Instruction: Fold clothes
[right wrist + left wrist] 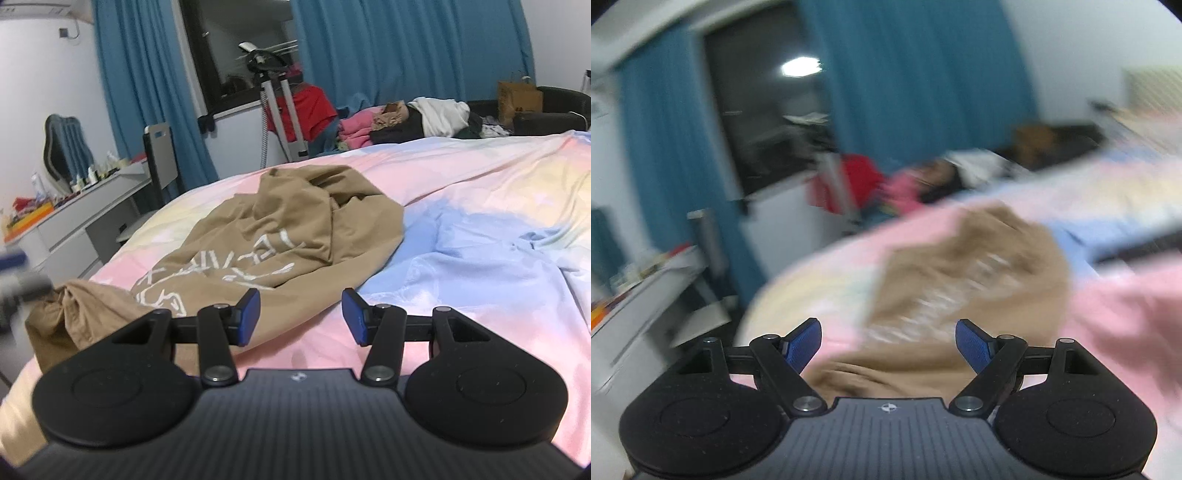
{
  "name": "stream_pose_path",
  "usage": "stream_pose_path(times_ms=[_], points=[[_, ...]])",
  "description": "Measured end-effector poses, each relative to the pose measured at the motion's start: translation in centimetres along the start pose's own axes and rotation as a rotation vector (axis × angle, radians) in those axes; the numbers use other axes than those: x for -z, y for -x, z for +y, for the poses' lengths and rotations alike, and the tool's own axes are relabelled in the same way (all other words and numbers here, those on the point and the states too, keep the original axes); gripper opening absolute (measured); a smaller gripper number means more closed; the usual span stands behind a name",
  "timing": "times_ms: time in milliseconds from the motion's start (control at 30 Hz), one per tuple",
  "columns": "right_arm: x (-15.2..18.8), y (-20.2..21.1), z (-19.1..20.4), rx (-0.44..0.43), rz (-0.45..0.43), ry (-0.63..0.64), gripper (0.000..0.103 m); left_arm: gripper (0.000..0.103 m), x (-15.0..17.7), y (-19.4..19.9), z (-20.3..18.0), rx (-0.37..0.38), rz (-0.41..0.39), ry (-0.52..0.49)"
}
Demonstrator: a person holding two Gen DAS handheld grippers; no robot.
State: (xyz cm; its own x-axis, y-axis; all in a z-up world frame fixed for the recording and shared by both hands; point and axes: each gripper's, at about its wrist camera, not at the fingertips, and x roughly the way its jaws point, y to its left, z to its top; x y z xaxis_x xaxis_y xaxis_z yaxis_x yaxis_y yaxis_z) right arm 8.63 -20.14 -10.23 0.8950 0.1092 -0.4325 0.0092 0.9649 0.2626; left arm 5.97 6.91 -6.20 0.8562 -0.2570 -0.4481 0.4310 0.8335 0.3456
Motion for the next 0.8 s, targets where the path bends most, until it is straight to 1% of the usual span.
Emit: stream_pose_path(times_ms=[33,100,333,433,500,533,567,600,633,667,733,767,800], points=[[-0.1,0.1,-0.2,0.004,-0.004,-0.008,0.052,0.078,0.1,-0.7,-0.9,0.031,0.018,-0.024],[-0.2,0.3,-0.5,0.008,-0.009,-0.022,0.052,0.075,0.4,-2.3,-1.7,0.052,0.047,-0.036],[-0.3,0.5,-1.3,0.009,-0.001,-0.055,0.053,0.075,1.3,-8.0,-4.7,0.127,0.149,-0.080],[-0.2,0.3,-1.5,0.006,0.003,-0.069,0.053,0.075,1.6,-9.8,-5.9,0.135,0.159,-0.096],[-0.2,0.1,-1.7,0.006,0.006,-0.076,0.053,0.075,1.4,-11.3,-6.1,0.141,0.155,-0.072],[-0.1,0.0,-1.8,0.005,0.008,-0.080,0.053,0.072,1.2,-11.9,-6.0,0.152,0.150,-0.044],[-0.1,-0.2,-1.8,0.006,0.009,-0.083,0.053,0.064,1.1,-12.2,-5.6,0.170,0.142,-0.005],[0.0,-0.3,-1.9,0.009,0.010,-0.084,0.053,0.051,0.9,-12.4,-5.2,0.190,0.137,0.036],[0.0,-0.5,-1.9,0.012,0.011,-0.085,0.053,0.044,0.7,-12.7,-4.8,0.213,0.136,0.078],[0.1,-0.6,-2.0,0.014,0.013,-0.086,0.053,0.032,0.5,-12.7,-4.4,0.229,0.133,0.112],[0.1,-1.0,-2.0,0.016,0.014,-0.086,0.053,0.022,0.2,-12.5,-3.6,0.244,0.121,0.160],[0.2,-1.1,-2.0,0.017,0.013,-0.085,0.053,0.013,0.1,-12.4,-3.3,0.252,0.115,0.184],[0.3,-1.2,-2.0,0.019,0.014,-0.081,0.053,0.012,-0.1,-12.2,-2.9,0.262,0.106,0.209]])
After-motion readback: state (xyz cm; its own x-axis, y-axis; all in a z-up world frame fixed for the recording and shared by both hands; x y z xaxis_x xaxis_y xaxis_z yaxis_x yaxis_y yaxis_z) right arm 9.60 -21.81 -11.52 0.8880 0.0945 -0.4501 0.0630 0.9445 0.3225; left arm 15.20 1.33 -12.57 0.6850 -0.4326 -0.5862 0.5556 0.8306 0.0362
